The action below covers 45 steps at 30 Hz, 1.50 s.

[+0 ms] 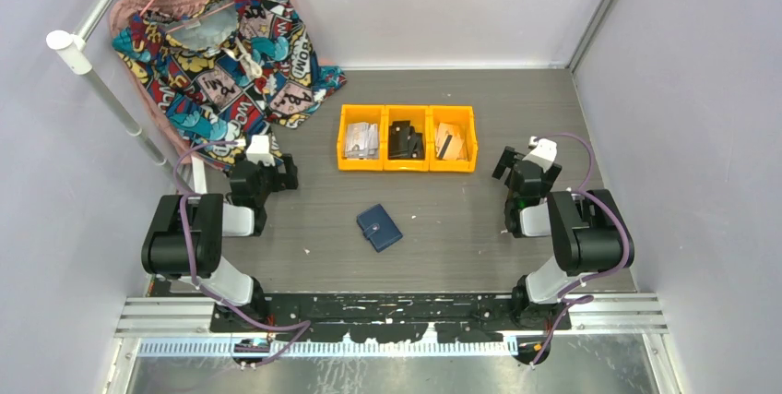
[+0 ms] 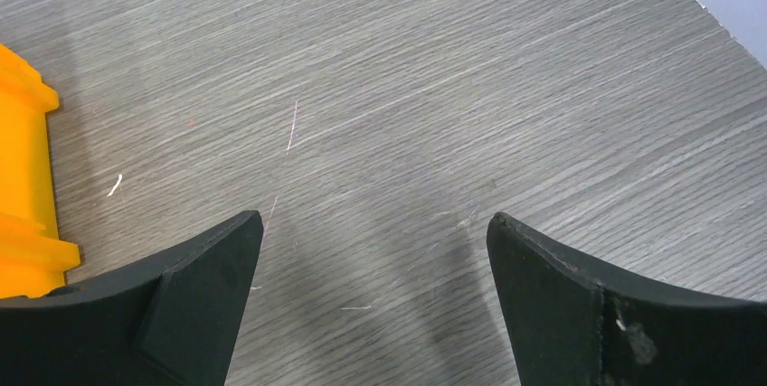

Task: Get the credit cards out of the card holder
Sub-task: Pick up the card holder from the center of the board.

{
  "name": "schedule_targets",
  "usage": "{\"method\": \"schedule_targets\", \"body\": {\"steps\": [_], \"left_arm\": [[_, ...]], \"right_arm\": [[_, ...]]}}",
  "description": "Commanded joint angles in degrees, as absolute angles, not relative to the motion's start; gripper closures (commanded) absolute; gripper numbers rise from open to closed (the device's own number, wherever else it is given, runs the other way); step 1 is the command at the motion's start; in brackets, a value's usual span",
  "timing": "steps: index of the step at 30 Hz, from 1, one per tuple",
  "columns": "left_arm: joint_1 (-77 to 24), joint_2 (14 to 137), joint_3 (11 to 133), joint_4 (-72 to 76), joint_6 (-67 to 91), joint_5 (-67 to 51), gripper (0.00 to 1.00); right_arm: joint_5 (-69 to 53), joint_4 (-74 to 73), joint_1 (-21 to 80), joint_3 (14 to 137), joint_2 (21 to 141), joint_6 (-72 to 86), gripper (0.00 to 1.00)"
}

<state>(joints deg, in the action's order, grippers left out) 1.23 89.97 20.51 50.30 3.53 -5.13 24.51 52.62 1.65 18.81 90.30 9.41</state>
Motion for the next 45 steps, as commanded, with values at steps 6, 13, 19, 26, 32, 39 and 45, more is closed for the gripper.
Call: {"method": "schedule_targets", "body": {"steps": [6, 13, 19, 26, 32, 39, 45], "left_arm": [[1.17, 88.86, 21.53, 52.69, 2.26, -4.6, 0.0], [1.38, 88.54, 21.44, 52.99, 2.38, -5.14, 0.0], [4.23, 80.3, 31.42, 25.75, 3.3, -8.8, 0.0], [7.73, 74.63, 52.33, -11.16, 0.26, -15.9, 0.0], [8.14, 69.24, 57.68, -26.4, -4.23, -21.11, 0.0], [7.67, 62.29, 58.01, -40.7, -10.15, -26.92, 0.0], [7.41, 58.92, 58.53, -46.95, -12.01, -28.33, 0.0]], "right_arm": [[25.05, 55.11, 1.49, 19.86, 89.02, 9.85, 0.01], [26.69, 55.47, 1.62, 19.79, 88.64, 10.24, 0.0], [38.76, 21.5, 3.53, 31.3, 72.75, 19.88, 0.01], [22.52, -3.84, 3.21, 49.12, 73.65, 44.37, 0.01], [15.34, -9.42, 12.87, 51.81, 72.92, 38.04, 0.0], [21.93, -14.98, 37.32, 53.21, 75.49, 35.33, 0.01], [25.67, -17.17, 51.97, 56.14, 84.32, 37.31, 0.01]]}}
